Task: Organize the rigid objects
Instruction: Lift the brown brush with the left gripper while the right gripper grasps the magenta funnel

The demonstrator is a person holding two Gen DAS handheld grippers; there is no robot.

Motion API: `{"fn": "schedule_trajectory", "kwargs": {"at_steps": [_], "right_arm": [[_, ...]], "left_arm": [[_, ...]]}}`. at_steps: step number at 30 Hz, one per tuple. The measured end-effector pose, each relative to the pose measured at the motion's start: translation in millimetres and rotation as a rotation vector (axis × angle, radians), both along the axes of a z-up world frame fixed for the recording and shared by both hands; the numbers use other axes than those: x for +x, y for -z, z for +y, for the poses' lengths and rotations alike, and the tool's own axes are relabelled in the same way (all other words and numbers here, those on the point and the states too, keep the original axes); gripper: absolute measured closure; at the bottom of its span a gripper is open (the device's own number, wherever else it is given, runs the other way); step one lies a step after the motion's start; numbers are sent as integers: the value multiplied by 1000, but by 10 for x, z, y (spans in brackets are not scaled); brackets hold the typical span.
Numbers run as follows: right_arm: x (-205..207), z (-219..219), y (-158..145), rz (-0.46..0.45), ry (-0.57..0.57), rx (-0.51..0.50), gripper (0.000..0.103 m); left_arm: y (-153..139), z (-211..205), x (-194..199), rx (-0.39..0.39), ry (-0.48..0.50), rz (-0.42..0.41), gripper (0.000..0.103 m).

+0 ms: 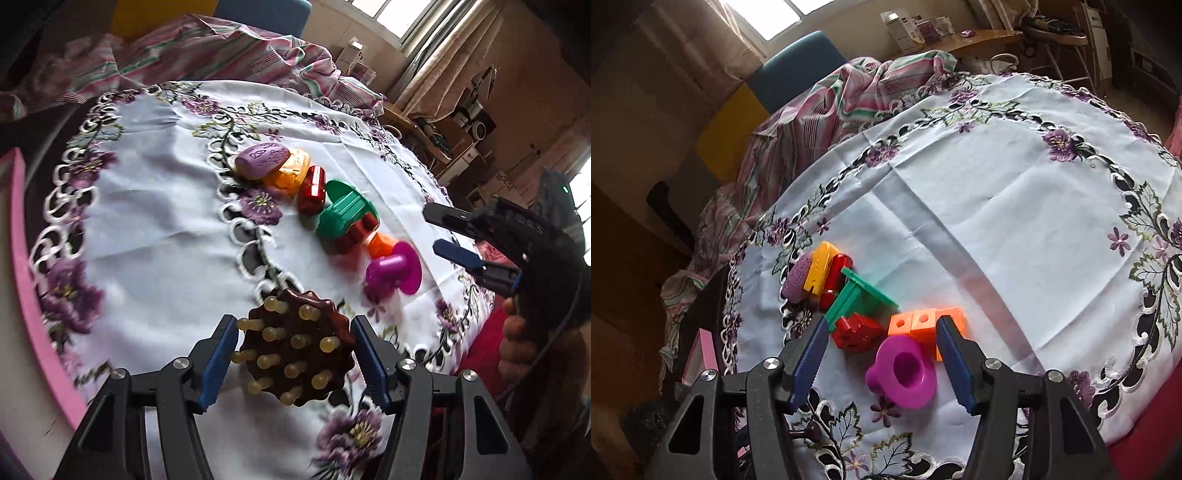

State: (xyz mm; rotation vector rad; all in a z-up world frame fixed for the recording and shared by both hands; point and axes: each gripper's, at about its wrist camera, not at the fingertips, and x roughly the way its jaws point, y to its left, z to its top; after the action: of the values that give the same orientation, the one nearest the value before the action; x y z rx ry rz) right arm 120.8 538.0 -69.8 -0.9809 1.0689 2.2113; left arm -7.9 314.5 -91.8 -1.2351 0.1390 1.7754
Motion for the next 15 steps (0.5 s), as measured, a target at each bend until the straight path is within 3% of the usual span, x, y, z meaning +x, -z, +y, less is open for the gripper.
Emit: {"fn": "schedule_trajectory", "kwargs": {"at_steps": [11, 15], "right_arm": [[-196, -156, 96, -111, -98, 27, 42], [-271, -246, 112, -175, -127, 90, 34]], "left_arm": [[46, -211, 181, 20, 19, 79, 39], [77, -176, 179, 22, 22, 70, 39]]}}
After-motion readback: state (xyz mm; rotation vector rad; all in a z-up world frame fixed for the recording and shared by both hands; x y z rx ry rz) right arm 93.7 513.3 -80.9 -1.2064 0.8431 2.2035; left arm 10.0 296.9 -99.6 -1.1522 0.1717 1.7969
